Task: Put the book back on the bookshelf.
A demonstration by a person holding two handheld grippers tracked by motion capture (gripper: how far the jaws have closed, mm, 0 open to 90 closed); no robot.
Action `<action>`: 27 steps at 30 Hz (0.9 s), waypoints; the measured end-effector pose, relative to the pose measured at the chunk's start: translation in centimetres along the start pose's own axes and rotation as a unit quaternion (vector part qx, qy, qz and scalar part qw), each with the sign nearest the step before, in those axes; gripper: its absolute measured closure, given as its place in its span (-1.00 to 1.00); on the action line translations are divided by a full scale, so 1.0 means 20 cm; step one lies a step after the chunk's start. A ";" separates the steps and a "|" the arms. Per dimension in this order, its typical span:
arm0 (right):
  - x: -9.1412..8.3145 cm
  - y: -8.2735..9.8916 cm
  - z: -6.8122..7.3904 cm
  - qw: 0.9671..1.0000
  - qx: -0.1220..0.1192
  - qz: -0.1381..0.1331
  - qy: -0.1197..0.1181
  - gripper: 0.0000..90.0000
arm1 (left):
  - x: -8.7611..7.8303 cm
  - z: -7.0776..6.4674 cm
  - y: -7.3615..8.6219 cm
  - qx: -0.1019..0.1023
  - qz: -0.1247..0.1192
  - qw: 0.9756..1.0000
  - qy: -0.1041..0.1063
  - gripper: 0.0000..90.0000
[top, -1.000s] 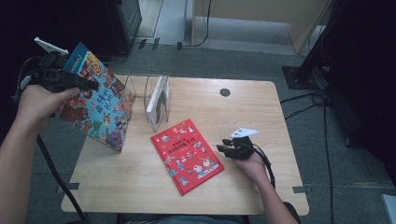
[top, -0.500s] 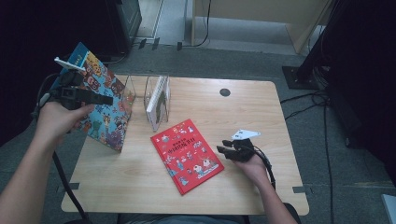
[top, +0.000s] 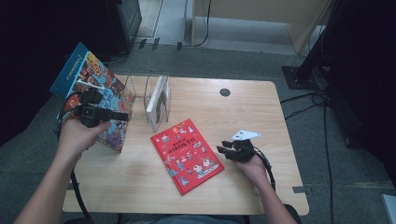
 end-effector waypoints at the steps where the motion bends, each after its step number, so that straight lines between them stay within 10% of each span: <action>1: 0.00 0.00 0.00 1.000 0.003 0.000 -0.002 0.40 | 0.02 -0.01 0.01 0.006 0.000 1.000 -0.008 0.32; 27: 0.08 -0.01 0.01 1.000 -0.010 0.017 0.004 0.69 | 0.44 -0.10 0.27 0.015 0.017 0.999 0.030 0.70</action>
Point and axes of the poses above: each handheld gripper's, and its own axes: x roughly forward along the jaws, y roughly out of its underside, z roughly to its left, the point moved 10 cm from there along x, roughly forward along the jaws, and after that the axes turned 12 degrees about x, right-handed, at the moved point
